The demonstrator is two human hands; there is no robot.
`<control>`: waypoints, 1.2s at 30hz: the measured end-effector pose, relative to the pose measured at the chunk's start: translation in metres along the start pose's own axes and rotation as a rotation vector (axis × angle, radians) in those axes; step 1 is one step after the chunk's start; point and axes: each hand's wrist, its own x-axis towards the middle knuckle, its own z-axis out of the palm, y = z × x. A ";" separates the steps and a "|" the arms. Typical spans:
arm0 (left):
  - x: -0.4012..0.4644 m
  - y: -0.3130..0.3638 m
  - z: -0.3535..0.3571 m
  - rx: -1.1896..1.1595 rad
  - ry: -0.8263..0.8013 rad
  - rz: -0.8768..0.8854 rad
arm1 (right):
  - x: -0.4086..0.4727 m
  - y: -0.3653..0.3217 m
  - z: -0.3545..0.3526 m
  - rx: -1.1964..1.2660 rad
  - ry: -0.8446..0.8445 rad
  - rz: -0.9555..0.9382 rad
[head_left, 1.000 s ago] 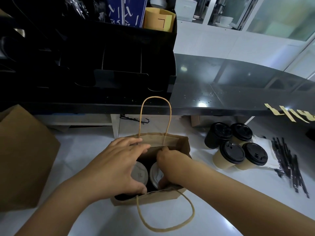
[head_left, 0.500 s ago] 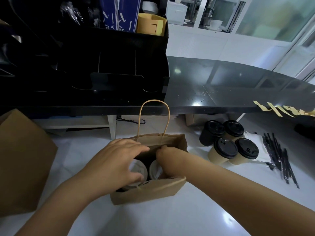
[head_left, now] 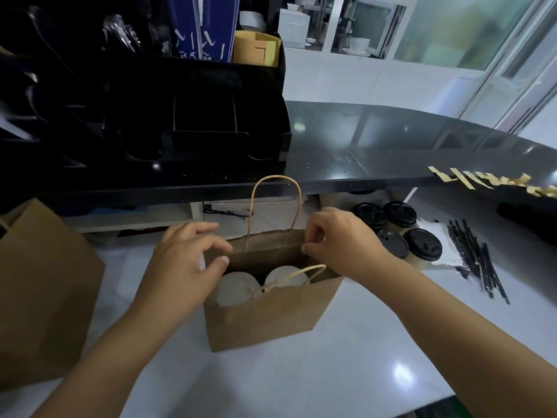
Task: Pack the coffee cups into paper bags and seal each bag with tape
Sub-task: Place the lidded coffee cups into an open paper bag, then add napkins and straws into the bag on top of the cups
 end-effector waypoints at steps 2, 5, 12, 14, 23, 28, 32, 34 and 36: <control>0.001 -0.001 0.001 -0.032 -0.049 -0.062 | -0.006 0.004 0.003 0.015 0.040 0.092; 0.003 -0.003 0.002 -0.083 -0.166 -0.107 | -0.016 0.004 0.006 0.010 0.006 0.206; 0.005 0.004 0.013 -0.174 -0.245 -0.090 | -0.033 0.009 0.013 0.140 0.037 0.380; 0.005 0.006 0.018 -0.145 -0.261 -0.060 | -0.038 0.014 0.014 0.192 0.071 0.395; 0.008 0.043 0.052 -0.214 -0.316 -0.018 | -0.064 0.063 0.011 0.385 0.152 0.509; 0.008 0.079 0.081 -0.227 -0.324 -0.005 | -0.077 0.103 0.002 0.404 0.148 0.510; 0.011 0.115 0.109 -0.222 -0.343 0.023 | -0.090 0.146 -0.011 0.394 0.151 0.526; 0.013 0.132 0.125 -0.226 -0.345 0.023 | -0.096 0.167 -0.017 0.407 0.156 0.529; 0.015 0.147 0.142 -0.231 -0.347 0.020 | -0.102 0.189 -0.022 0.422 0.158 0.524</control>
